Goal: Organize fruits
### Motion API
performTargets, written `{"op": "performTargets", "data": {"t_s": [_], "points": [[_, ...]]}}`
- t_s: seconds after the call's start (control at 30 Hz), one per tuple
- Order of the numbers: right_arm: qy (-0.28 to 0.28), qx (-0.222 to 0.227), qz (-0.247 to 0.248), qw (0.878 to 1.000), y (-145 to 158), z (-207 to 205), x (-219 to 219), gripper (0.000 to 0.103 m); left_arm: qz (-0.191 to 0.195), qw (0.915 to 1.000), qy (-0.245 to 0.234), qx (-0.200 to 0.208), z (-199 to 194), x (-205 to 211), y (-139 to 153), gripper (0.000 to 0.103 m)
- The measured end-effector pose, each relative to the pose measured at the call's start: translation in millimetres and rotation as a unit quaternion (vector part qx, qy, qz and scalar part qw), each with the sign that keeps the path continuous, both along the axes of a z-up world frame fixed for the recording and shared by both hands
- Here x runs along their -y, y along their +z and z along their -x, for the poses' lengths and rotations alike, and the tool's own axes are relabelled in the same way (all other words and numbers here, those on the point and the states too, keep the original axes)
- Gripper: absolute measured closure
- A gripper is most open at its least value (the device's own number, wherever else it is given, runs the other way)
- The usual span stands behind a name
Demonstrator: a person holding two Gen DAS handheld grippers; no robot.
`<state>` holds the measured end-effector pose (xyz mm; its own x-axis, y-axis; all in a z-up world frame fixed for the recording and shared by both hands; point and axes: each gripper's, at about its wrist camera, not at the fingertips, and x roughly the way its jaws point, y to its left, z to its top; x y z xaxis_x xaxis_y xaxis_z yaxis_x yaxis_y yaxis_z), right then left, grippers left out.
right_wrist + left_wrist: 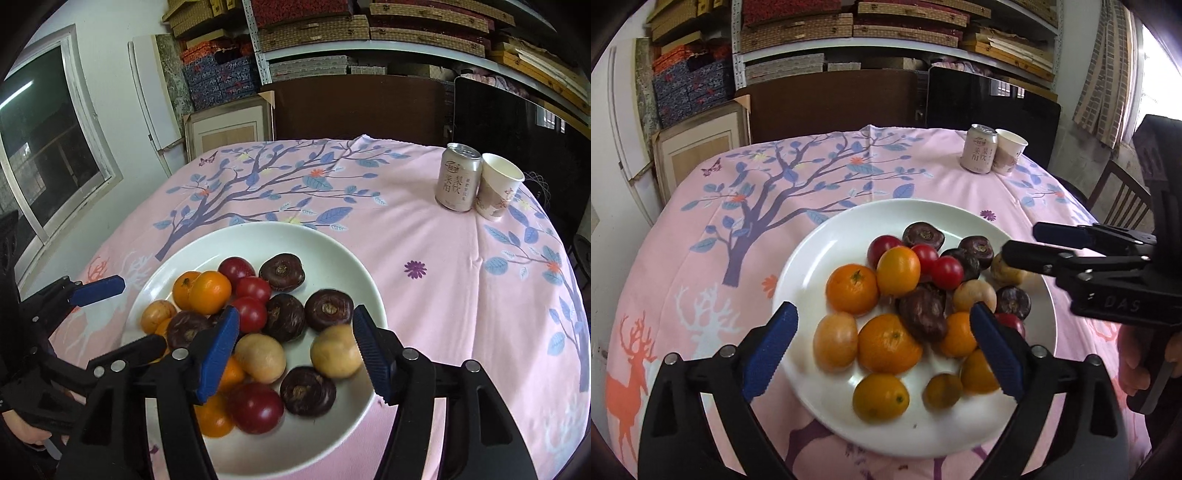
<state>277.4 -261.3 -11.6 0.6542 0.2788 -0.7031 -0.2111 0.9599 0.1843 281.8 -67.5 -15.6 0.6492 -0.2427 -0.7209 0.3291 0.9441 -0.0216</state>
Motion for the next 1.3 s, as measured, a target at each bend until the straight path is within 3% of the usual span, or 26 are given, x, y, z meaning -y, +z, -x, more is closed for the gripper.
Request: {"op": "performTargets", "data": {"t_s": [0.13,0.3,0.43,0.6,0.83,1.07,1.3], "points": [[-0.012,0.006,0.001,1.000,7.2,37.1,1.9,0.028,-0.008,0.9999,0.002,0.010,36.9,-13.2,6.8,0.005],[-0.016,0.026,0.029,0.999,12.9,110.7,-6.5,0.018,-0.017,0.9989,0.002,0.044,101.4,-27.5,19.4,0.005],[-0.047,0.032,0.031,0.998,10.5,182.0,-4.7,0.004,0.011,0.9978,0.040,0.051,161.9,-46.5,31.5,0.005],[-0.097,0.029,0.032,0.994,4.2,260.4,0.2,0.004,0.002,0.9959,0.065,0.064,236.8,-56.2,41.8,0.005],[-0.136,0.076,0.039,0.987,36.0,362.0,-0.6,0.004,0.011,0.9919,0.074,0.103,338.8,-65.2,57.6,0.005],[-0.154,0.106,0.049,0.981,55.0,413.7,-5.0,0.004,-0.002,0.9867,0.080,0.142,398.4,-63.6,69.4,0.005],[-0.157,0.108,0.049,0.980,53.5,418.4,-5.6,0.004,-0.021,0.9814,0.098,0.164,397.4,-58.0,74.4,0.005]]}}
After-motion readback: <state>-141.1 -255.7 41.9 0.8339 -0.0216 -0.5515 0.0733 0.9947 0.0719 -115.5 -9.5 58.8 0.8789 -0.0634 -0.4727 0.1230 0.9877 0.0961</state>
